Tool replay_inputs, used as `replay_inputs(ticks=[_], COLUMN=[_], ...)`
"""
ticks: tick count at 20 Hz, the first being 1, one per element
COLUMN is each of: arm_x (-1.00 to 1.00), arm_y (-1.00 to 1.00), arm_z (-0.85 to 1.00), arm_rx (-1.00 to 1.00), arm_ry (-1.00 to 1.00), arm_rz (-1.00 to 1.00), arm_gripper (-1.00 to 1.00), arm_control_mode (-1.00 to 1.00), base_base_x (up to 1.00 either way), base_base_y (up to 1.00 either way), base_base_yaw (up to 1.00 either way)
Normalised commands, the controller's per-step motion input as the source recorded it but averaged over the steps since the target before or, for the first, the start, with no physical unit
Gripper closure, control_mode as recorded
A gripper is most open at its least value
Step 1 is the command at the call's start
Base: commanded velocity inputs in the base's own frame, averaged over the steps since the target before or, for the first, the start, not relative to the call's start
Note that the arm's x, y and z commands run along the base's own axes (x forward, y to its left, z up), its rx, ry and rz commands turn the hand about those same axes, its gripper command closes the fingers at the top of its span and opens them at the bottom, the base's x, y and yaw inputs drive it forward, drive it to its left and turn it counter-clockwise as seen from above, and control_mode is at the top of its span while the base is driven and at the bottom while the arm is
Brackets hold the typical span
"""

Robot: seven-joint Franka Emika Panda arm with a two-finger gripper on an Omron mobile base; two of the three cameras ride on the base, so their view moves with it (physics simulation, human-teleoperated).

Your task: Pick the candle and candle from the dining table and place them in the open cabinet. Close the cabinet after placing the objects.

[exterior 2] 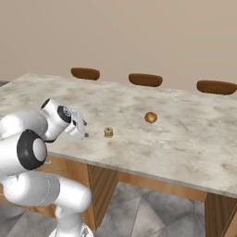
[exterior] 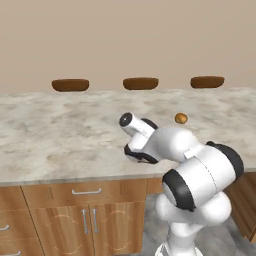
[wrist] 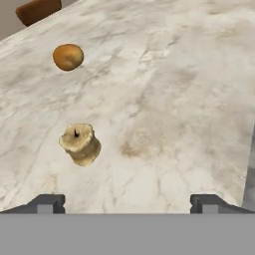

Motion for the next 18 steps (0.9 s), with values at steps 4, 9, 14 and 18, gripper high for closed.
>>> replay_inputs(ticks=[4, 9, 14, 18], arm_x=[0.35, 0.31, 0.28, 0.27], arm_y=[-0.10, -0.01, 0.01, 0.00], arm_z=[-0.19, -0.25, -0.28, -0.20], arm_rx=[0.00, 0.00, 0.00, 0.00], arm_ry=[0.00, 0.00, -0.02, 0.00], arm_rz=[0.01, -0.06, -0.19, -0.25], arm_gripper=[-1.00, -1.00, -1.00, -1.00], arm_control_mode=[-1.00, -1.00, -1.00, -1.00], base_base_x=[0.00, 0.00, 0.00, 0.00], base_base_y=[0.00, 0.00, 0.00, 0.00], base_base_yaw=[0.00, 0.00, 0.00, 0.00])
